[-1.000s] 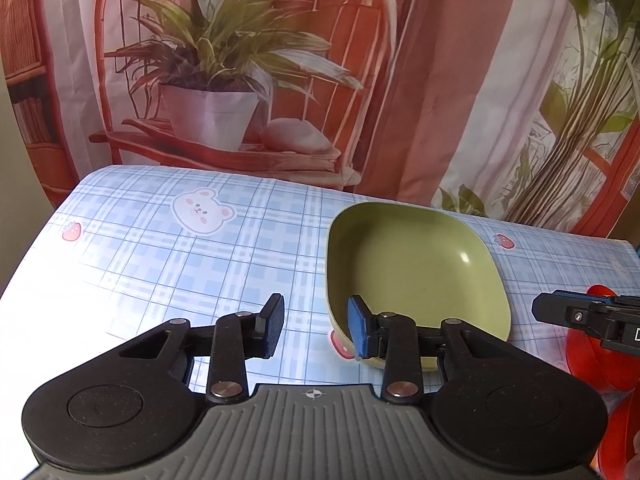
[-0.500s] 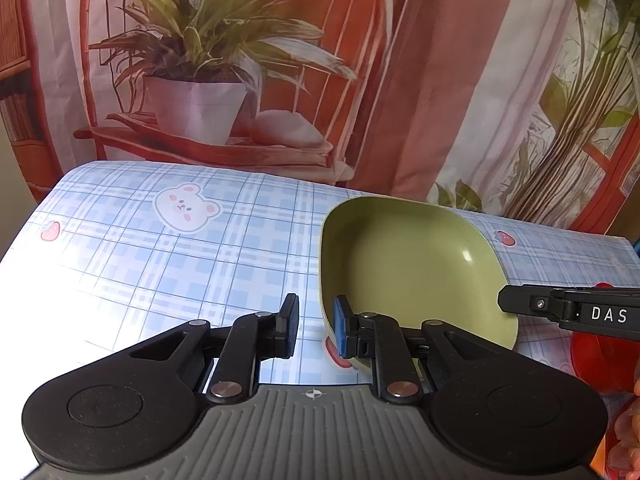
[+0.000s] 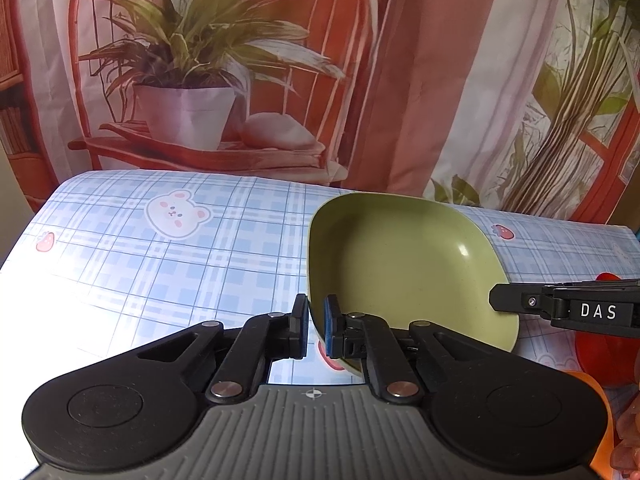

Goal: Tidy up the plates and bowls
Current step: 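Close the left tool on the rim of the other green plate, then lift the green plate with the left tool and lower it onto the orange plate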

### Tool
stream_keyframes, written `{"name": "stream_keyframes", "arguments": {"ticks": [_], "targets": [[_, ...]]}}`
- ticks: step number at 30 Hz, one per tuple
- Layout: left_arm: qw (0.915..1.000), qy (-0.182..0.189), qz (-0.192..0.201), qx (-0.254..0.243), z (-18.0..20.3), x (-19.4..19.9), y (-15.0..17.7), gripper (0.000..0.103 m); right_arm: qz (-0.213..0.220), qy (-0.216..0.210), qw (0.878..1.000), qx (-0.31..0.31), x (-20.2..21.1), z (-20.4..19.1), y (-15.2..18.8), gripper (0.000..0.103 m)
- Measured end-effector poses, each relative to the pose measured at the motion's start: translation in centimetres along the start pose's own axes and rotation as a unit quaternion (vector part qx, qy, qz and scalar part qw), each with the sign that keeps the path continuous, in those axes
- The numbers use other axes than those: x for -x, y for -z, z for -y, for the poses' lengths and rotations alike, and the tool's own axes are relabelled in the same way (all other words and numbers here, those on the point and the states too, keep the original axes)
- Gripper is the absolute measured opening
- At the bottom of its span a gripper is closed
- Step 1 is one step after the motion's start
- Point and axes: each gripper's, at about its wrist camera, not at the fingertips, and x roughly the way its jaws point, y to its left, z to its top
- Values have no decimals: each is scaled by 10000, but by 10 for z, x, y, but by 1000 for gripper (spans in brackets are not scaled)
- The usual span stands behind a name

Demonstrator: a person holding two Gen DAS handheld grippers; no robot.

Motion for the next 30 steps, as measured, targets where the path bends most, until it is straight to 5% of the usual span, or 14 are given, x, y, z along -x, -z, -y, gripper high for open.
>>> {"name": "stream_keyframes", "arguments": {"ticks": [19, 30], "targets": [[9988, -192, 328, -305, 20, 67, -12, 9, 455, -234, 9987, 20, 66, -11, 2, 7], [9978, -135, 426, -495, 47, 108, 8, 9, 639, -172, 9978, -42, 119, -4, 27, 7]]}}
